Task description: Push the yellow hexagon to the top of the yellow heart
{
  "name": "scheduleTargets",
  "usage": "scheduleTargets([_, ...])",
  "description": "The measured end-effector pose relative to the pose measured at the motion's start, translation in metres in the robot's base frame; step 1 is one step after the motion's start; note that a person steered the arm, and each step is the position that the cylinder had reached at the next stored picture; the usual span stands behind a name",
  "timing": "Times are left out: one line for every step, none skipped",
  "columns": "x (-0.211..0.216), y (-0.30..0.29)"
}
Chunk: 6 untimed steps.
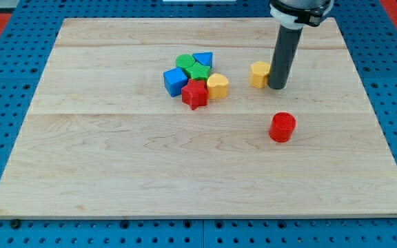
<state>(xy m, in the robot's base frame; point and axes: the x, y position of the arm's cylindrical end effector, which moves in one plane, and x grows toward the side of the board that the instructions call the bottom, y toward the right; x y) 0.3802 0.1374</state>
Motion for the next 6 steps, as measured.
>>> scheduleTargets([-0.020, 0.024])
scheduleTargets([-0.029, 0.027])
scheduleTargets([-0.029, -0.003])
scheduleTargets([-0.023, -0.040])
scheduleTargets([-0.018, -0.067])
scheduleTargets([-0.017, -0.011])
